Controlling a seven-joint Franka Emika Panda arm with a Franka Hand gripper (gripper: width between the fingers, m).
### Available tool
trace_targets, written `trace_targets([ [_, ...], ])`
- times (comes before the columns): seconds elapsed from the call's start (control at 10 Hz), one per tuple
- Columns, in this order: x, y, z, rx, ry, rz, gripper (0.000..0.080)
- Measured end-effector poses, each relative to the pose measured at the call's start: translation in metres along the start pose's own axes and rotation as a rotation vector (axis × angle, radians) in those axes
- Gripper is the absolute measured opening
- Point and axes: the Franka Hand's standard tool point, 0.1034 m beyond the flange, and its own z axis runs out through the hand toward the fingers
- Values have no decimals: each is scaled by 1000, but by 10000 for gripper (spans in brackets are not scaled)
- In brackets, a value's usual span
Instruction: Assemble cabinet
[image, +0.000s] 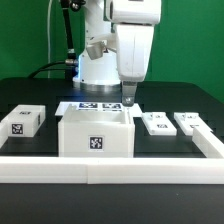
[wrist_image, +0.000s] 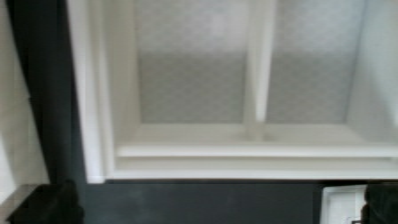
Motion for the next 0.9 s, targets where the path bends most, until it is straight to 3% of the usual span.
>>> trace_targets([
  [0.2, -8, -37, 7, 5, 2, 11, 798],
  [0.4, -12, -58, 17, 8, 8, 20, 798],
  [0.5, -15, -68, 22, 22, 7, 24, 798],
  [0.9, -12, -86, 44, 47, 16, 29, 798],
])
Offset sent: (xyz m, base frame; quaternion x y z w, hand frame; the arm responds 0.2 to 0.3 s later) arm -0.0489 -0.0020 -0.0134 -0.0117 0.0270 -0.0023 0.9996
